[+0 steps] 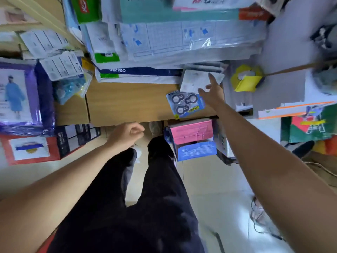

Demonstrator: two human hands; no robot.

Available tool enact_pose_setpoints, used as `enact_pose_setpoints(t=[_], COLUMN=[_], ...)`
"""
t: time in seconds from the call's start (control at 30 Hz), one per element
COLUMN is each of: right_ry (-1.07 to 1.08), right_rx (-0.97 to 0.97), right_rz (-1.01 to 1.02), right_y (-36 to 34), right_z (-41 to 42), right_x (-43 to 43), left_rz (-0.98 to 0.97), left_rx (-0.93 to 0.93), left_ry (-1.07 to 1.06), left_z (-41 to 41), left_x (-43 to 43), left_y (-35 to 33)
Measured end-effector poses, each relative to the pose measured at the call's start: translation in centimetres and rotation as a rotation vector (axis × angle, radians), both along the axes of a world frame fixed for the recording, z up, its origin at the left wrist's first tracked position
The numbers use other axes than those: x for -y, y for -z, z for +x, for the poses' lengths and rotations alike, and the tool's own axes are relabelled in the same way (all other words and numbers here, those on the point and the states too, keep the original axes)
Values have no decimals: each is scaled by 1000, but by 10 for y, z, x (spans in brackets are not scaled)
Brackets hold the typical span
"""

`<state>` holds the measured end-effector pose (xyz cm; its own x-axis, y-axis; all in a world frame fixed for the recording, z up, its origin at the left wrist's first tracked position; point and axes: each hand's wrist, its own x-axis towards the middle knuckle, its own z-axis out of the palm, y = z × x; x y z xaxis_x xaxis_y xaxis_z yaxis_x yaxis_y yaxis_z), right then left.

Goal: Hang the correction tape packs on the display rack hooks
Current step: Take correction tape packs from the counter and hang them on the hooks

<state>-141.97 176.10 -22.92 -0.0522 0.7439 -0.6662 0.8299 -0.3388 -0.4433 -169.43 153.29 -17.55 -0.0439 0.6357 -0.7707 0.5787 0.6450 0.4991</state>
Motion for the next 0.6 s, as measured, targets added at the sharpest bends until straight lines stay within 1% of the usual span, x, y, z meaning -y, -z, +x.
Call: enact_pose_setpoints(t=[0.1, 0.17, 0.23, 0.37, 0.43, 0.5, 0.6], right_ry=[-51, -78, -19, 235, 383, 566, 907], right_rx=[42, 63, 53, 12, -4, -7, -112], right_rz=[11, 65, 152, 355, 394, 343, 234], right_y=[27, 41, 50, 50, 49, 57, 75], right_z=[6, 10, 12, 8, 4, 1, 1], right_x=[-16, -18, -14, 10, 29, 51, 74], left_rz=[36, 49, 54, 85, 101, 119, 126], left_rx=[3, 13, 19, 1, -14, -38, -82], left_ry=[-24, -34, -39, -29, -19, -3, 17], left_z=[9, 16, 23, 37, 43, 48, 56], left_x=[-16, -28, -40, -69, -86, -101, -118], left_y=[22, 35, 49, 83, 101, 119, 143])
